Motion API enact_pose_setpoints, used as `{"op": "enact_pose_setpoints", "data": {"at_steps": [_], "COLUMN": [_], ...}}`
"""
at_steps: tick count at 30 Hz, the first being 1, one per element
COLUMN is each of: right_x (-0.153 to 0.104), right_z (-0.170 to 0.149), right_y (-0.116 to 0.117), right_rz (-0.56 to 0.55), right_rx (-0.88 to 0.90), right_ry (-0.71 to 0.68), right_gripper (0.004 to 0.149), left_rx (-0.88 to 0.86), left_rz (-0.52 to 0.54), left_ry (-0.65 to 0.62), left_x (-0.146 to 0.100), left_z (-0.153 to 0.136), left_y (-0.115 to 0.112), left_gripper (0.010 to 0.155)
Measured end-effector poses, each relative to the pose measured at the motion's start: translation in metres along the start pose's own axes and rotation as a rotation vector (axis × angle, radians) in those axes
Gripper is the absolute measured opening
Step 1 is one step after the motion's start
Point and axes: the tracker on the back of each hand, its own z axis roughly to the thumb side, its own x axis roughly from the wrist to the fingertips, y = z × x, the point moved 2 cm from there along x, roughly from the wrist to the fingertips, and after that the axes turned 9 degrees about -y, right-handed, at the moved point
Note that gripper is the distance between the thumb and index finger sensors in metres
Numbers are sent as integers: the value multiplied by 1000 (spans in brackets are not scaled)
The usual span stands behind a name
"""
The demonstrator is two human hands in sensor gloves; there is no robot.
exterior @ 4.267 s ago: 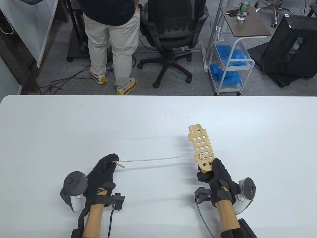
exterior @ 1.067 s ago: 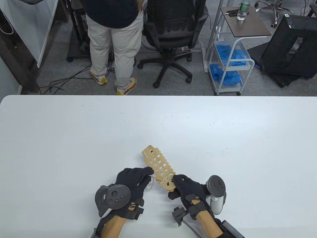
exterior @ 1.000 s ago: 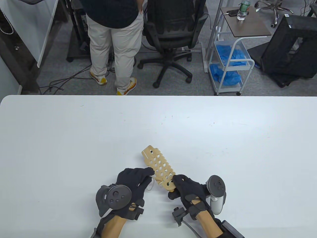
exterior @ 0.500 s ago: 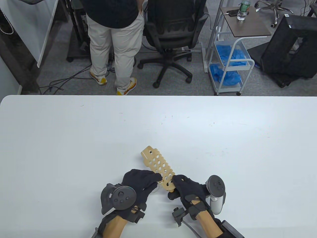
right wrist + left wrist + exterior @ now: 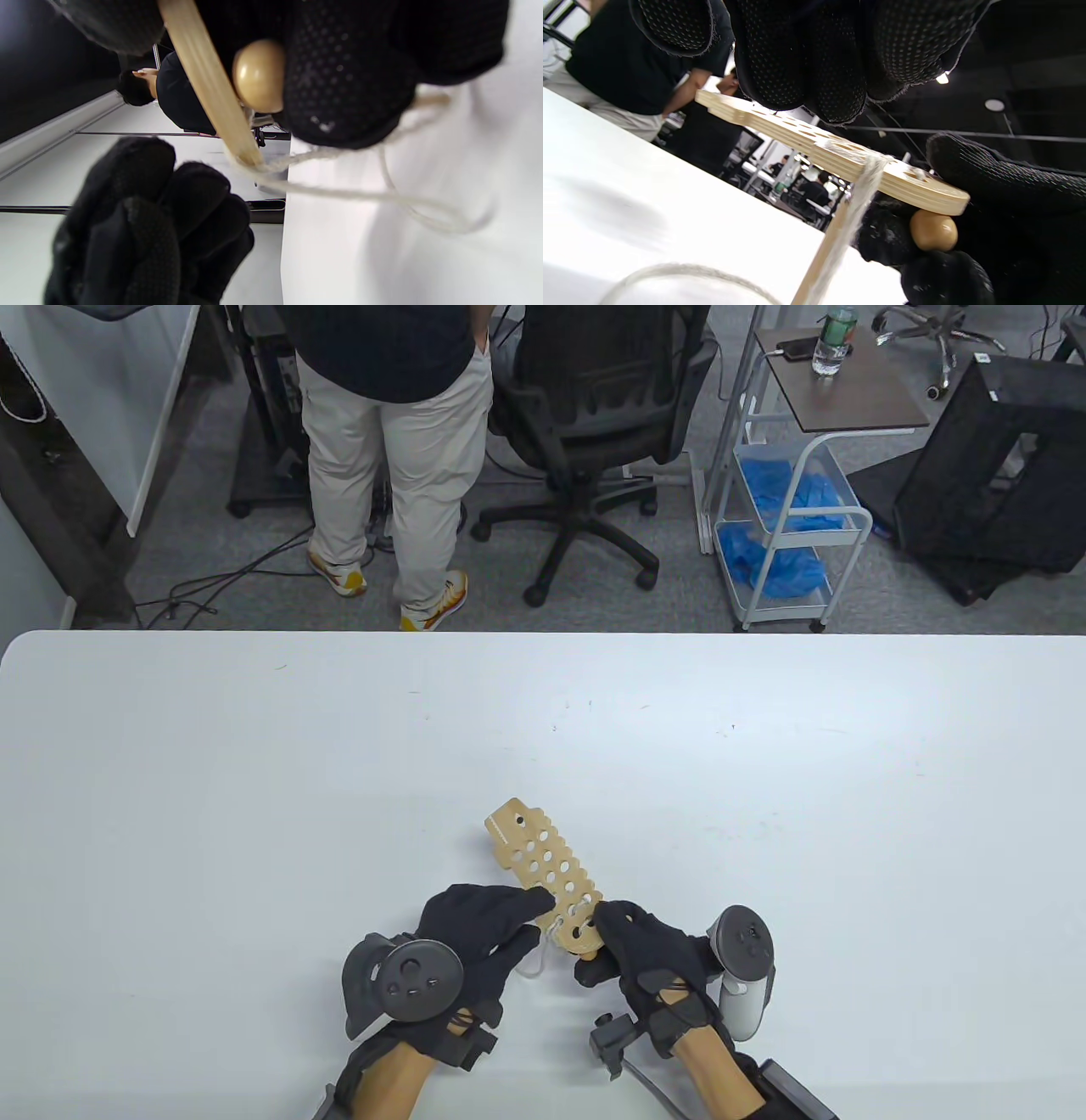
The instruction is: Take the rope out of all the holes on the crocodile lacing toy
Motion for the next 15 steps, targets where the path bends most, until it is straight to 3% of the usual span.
{"op": "enact_pose_setpoints", "data": {"at_steps": [6, 11, 15], "right_x": [0, 0, 1], "right_z": [6, 8, 11], "right_y": [-3, 6, 14], "right_rz": [-26, 25, 96], "right_rx": [136, 283, 325], "right_ry": [-37, -55, -78], "right_gripper": [52, 52, 52], "left_rx": [-41, -135, -273], "left_rz": [89, 37, -50], "left_ry": [158, 196, 135], "left_x": [-6, -6, -3], "left_z": [-19, -27, -24], "left_y": [7, -2, -12], "left_gripper": [48, 46, 52]}}
